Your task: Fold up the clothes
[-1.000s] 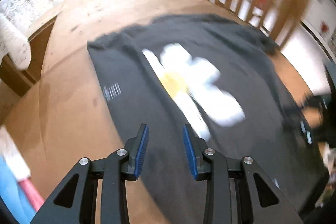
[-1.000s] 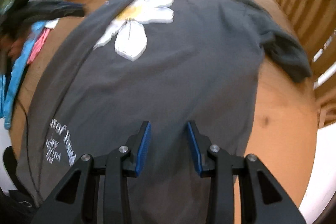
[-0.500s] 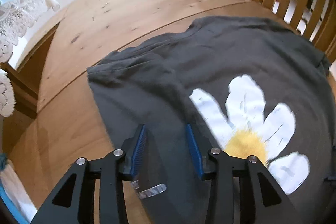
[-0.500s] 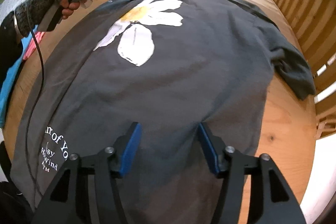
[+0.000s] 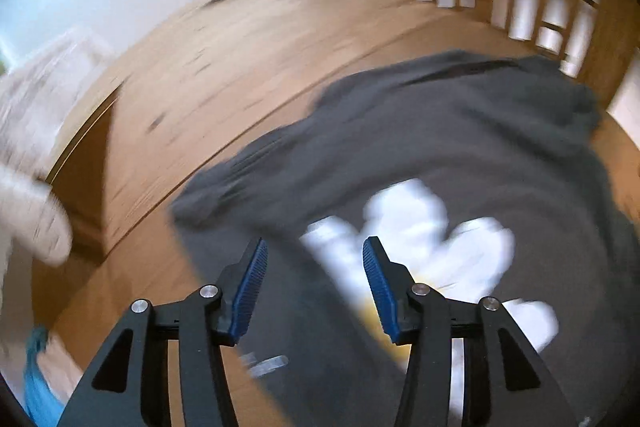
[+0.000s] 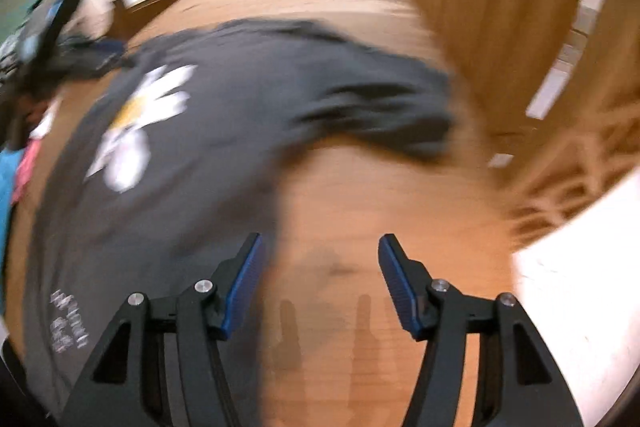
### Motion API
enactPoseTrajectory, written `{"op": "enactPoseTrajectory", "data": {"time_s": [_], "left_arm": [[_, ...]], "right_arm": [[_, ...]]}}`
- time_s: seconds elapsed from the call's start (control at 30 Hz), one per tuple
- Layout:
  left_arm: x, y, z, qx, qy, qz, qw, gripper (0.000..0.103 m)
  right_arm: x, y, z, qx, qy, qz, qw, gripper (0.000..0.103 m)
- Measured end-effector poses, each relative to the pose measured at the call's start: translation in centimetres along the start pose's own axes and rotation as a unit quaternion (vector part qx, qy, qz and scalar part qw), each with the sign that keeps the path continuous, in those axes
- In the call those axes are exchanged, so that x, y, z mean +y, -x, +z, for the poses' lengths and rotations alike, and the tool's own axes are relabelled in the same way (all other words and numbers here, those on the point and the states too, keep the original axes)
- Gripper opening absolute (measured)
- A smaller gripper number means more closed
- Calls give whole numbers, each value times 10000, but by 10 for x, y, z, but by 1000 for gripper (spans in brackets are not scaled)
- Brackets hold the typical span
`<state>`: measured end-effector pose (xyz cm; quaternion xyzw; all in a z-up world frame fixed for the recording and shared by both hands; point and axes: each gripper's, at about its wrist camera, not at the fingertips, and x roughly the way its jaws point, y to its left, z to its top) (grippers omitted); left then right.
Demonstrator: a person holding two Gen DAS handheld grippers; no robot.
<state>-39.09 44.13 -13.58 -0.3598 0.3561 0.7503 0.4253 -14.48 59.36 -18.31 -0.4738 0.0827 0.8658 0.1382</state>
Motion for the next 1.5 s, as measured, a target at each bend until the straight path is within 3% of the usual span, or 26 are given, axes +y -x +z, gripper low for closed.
{"op": "enactPoseTrajectory", "data": {"time_s": [0.2,0.4,0.63,0.77,0.9,0.97,1.0,1.1,1.2,1.27,1.5], "left_arm": [[-84,-22,63,-55,-567,-697,9959,49],[-134,-56,132,-1,-687,-1039,9922,48],[-196,-86,203,-72,-781,-1473,9860,48],[-228,-109,214,47,-1045,-1471,9836,48],[-240,-113,216,2,-1142,-1667,9794,47],[-246,-115,217,-20,-1190,-1765,9771,26],[-249,-116,217,-34,-1220,-1802,9760,2],[-247,-113,212,-104,-1314,-1681,9769,2],[-215,-113,213,-181,-672,-1708,9828,2],[-195,-109,212,-261,-359,-1930,9802,2],[-180,-86,206,-514,-259,-1962,9789,2]], "right_arm": [[-35,-16,26,-92,71,-798,9967,58],[-28,-34,38,-28,372,-892,9953,58],[-37,-12,17,-169,328,-825,9959,58],[-40,-1,7,-276,293,-786,9961,58],[-45,0,6,-294,231,-721,9967,58],[-42,2,2,-281,220,-717,9968,58],[-41,2,1,-266,213,-701,9970,58],[-39,-2,3,-248,178,-661,9973,58],[-35,-6,10,-248,245,-749,9966,58],[-32,-9,16,-240,278,-779,9963,58],[-29,-26,46,-276,224,-1000,9944,58]]}}
